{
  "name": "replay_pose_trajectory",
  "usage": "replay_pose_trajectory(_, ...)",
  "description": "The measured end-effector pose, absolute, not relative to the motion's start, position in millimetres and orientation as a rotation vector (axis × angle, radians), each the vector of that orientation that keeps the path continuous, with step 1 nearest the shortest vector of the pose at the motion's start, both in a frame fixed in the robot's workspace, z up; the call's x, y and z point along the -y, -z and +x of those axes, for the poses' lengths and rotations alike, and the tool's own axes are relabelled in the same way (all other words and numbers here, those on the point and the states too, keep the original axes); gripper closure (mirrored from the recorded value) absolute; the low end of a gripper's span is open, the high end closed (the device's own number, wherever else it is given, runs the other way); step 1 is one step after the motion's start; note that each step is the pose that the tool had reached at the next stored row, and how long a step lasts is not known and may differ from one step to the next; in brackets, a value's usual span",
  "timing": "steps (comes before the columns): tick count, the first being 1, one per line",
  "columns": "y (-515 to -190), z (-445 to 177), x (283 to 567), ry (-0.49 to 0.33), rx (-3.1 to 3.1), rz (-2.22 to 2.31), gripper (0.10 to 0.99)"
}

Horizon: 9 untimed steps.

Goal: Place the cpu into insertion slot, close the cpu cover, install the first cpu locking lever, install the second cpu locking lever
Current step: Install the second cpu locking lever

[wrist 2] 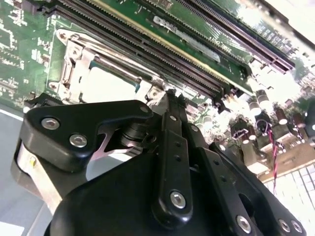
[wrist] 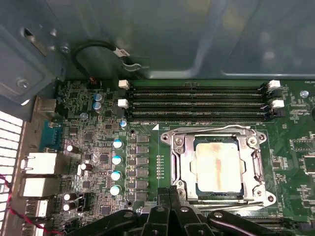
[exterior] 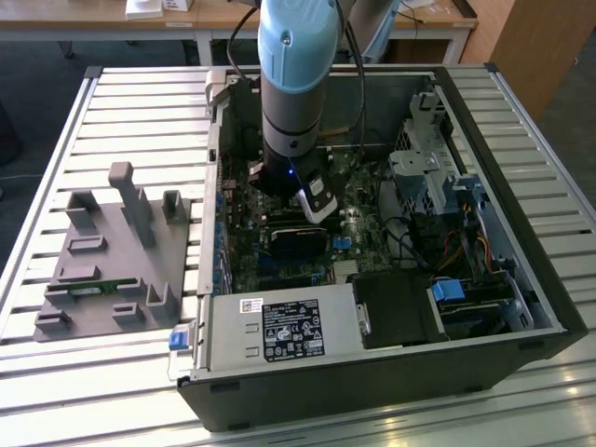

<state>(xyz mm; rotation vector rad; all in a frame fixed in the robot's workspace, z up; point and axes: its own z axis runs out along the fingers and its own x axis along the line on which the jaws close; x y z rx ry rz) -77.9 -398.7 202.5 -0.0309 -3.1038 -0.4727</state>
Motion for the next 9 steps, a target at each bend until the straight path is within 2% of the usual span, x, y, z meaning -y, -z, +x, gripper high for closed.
replay_pose_trajectory(9, -217.1, -77.9, 398.7, 0.473, 3.104, -0.031, 0.98)
